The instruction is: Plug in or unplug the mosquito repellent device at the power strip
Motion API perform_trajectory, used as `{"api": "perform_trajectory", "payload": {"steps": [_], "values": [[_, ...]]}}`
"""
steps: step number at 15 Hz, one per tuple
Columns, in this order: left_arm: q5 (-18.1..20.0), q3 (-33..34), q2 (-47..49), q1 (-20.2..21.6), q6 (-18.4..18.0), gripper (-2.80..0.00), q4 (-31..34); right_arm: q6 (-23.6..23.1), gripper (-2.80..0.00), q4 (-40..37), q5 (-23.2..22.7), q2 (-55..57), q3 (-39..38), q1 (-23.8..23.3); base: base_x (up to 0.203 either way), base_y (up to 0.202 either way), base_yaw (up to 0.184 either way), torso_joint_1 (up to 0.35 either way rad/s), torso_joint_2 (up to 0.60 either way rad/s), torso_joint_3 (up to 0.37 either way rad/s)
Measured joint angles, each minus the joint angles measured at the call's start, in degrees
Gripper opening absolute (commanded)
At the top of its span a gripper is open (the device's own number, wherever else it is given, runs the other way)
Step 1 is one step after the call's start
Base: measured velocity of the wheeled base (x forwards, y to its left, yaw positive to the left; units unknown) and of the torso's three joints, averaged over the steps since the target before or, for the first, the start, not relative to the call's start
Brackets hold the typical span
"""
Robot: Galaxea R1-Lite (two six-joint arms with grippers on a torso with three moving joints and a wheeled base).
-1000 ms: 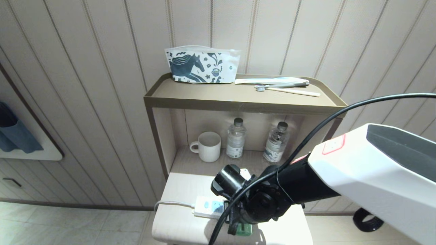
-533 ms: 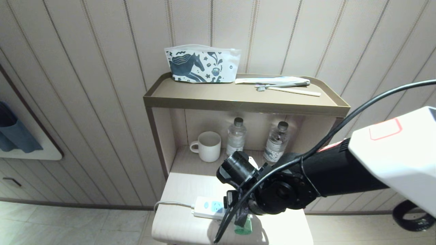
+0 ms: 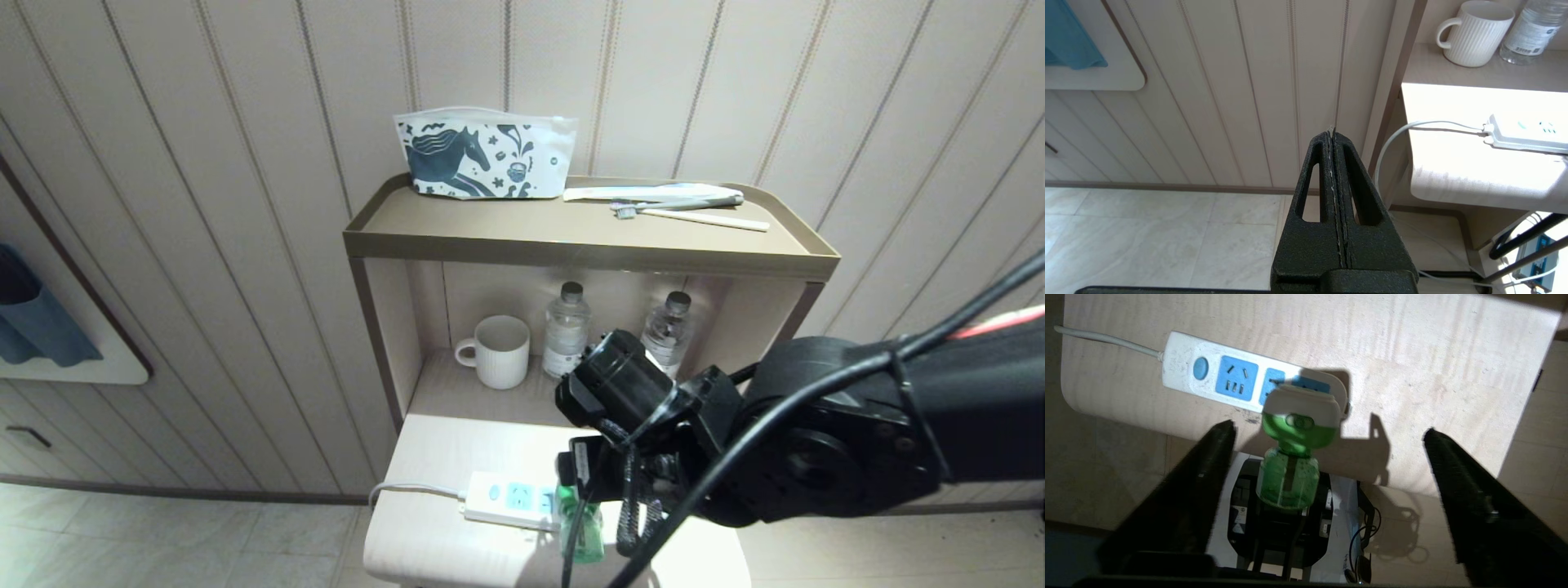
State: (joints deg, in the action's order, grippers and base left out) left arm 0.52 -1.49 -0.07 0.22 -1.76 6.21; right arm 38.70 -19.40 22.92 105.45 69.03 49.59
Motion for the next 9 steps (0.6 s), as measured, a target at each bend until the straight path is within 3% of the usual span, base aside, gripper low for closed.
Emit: {"api": "perform_trajectory", "payload": {"steps": [6, 9], "values": [[0.0, 0.0, 0.0, 0.0, 0.0, -2.80, 0.0, -0.1, -2.80, -0.3, 6.3, -15.8, -16.8, 2.6, 0.000, 0.000, 0.000, 0.000, 0.00, 0.000], [0.0, 0.0, 0.0, 0.0, 0.0, -2.80, 0.0, 3.1, -2.80, 0.4, 7.6, -26.4, -23.7, 2.8, 0.000, 0.000, 0.000, 0.000, 0.00, 0.000]]}}
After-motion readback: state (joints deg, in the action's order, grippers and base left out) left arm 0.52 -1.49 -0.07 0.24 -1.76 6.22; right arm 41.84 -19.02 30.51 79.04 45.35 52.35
